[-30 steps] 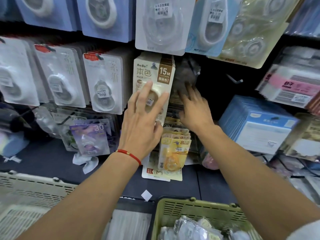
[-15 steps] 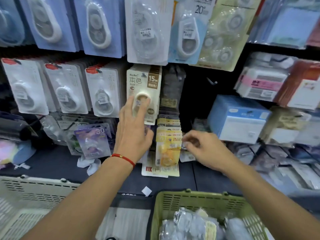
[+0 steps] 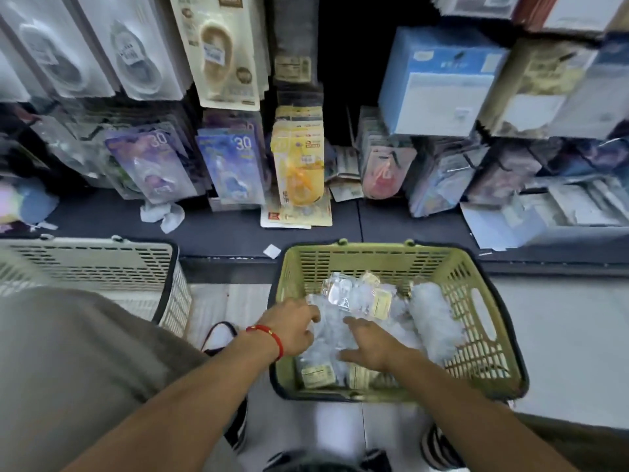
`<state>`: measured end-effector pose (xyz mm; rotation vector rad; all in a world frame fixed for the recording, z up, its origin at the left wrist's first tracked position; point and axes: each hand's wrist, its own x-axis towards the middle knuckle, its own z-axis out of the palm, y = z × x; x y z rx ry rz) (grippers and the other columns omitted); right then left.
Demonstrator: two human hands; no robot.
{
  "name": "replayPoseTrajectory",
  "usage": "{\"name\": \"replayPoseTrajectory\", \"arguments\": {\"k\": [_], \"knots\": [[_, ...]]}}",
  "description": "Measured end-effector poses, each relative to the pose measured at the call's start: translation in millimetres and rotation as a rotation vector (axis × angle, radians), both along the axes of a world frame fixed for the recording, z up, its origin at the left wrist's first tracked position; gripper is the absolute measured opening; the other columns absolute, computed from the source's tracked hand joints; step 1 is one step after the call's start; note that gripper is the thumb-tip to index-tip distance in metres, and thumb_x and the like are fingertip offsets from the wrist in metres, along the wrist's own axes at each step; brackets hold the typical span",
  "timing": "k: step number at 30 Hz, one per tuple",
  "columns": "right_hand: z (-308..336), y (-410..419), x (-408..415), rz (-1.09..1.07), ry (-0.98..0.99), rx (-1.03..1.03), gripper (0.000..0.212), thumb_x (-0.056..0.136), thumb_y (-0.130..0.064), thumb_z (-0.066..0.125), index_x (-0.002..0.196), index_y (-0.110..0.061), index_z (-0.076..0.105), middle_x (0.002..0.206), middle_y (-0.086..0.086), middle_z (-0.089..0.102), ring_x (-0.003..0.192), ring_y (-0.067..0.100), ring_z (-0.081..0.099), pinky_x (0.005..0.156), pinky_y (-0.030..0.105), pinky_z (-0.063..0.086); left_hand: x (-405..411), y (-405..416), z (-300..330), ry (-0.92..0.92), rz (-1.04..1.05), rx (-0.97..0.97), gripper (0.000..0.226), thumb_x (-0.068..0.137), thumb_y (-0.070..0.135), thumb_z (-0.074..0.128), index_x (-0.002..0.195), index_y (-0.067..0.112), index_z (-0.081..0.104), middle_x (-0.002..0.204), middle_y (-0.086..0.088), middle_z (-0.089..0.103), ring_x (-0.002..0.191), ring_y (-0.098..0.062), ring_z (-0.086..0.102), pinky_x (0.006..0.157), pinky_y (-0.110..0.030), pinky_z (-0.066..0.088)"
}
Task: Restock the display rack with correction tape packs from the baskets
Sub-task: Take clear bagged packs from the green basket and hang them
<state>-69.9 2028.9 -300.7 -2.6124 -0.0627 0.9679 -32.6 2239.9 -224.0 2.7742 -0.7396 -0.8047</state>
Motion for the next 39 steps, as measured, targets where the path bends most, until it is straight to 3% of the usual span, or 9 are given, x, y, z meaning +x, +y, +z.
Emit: {"name": "replayPoseTrajectory", "arguments": {"k": [4,9,12,16,21,25,29,33,39], "knots": [[-22,28,-9,-0.125,-0.095,-0.079,0.092,0.089,-0.068,0.066,0.154,-0.013,0.032,0.149,0.014,0.046,0.137,0.034,0.045,0.108,0.047,0.043,-11,4,-12,-0.034,0.171,-0.123,0.038,0.097,0.014,0.061,0.134,0.019,0.065,0.138,-0.007,0.063,0.129,-0.026,0.056,0.106,-0.032,0.047],[-23,30,2,-0.210,0.031,0.057,0.090,0.093,-0.055,0.072,0.157,-0.009,0.028,0.151,0.012,0.050,0.137,0.032,0.051,0.111,0.047,0.044,-12,6,-10,-0.063,0.324,-0.244,0.037,0.095,0.010,0.063,0.130,0.019,0.068,0.136,-0.006,0.064,0.128,-0.025,0.057,0.107,-0.029,0.043],[-20,17,1,-0.265,-0.001,0.203,0.067,0.093,-0.042,0.076,0.141,-0.012,0.041,0.126,0.007,0.060,0.114,0.027,0.061,0.090,0.037,0.053,-14,6,-12,-0.059,0.392,-0.298,0.039,0.095,0.009,0.065,0.133,0.020,0.065,0.139,-0.005,0.061,0.129,-0.024,0.057,0.107,-0.029,0.043],[-7,-5,2,-0.426,-0.124,0.347,0.050,0.092,-0.037,0.079,0.123,-0.013,0.047,0.095,-0.006,0.053,0.084,0.012,0.053,0.062,0.022,0.040,-18,-2,-16,0.009,0.493,-0.363,0.056,0.095,0.014,0.069,0.148,0.021,0.051,0.147,-0.009,0.051,0.134,-0.028,0.051,0.108,-0.030,0.041],[19,-27,10,-0.786,-0.096,0.797,0.043,0.090,-0.032,0.083,0.119,-0.012,0.060,0.114,0.008,0.074,0.106,0.026,0.072,0.093,0.042,0.058,-25,-25,-21,0.193,0.656,-0.590,0.066,0.093,0.030,0.078,0.149,0.022,0.044,0.143,0.007,0.048,0.126,-0.010,0.050,0.109,-0.025,0.038],[38,-19,15,-0.845,-0.100,0.984,0.038,0.092,-0.029,0.081,0.123,-0.013,0.066,0.110,0.008,0.080,0.102,0.027,0.077,0.087,0.043,0.061,-18,-37,-18,0.244,0.893,-0.941,0.037,0.092,0.035,0.081,0.121,0.034,0.058,0.115,0.006,0.075,0.106,-0.015,0.072,0.090,-0.031,0.057],[40,-14,15,-0.903,-0.072,1.010,0.026,0.096,-0.028,0.077,0.118,-0.017,0.068,0.107,0.004,0.081,0.103,0.025,0.077,0.086,0.042,0.058,-14,-30,-19,0.386,1.109,-1.110,0.039,0.091,0.018,0.082,0.122,0.030,0.061,0.115,-0.003,0.076,0.104,-0.024,0.075,0.089,-0.044,0.062],[42,-21,21,-1.024,-0.134,1.008,0.021,0.100,-0.025,0.072,0.118,-0.015,0.073,0.107,0.005,0.081,0.101,0.025,0.076,0.080,0.036,0.056,-10,-22,-16,0.327,1.128,-1.199,0.049,0.080,-0.004,0.086,0.117,0.023,0.067,0.108,-0.004,0.079,0.089,-0.012,0.078,0.070,-0.027,0.062],[60,-41,33,-1.124,-0.251,1.061,0.014,0.106,-0.012,0.060,0.110,-0.014,0.073,0.103,0.008,0.081,0.083,0.019,0.077,0.078,0.038,0.062,2,-12,-4,0.345,1.296,-1.420,0.059,0.080,-0.013,0.081,0.127,0.020,0.066,0.113,-0.013,0.078,0.094,-0.032,0.077,0.074,-0.046,0.064]]}}
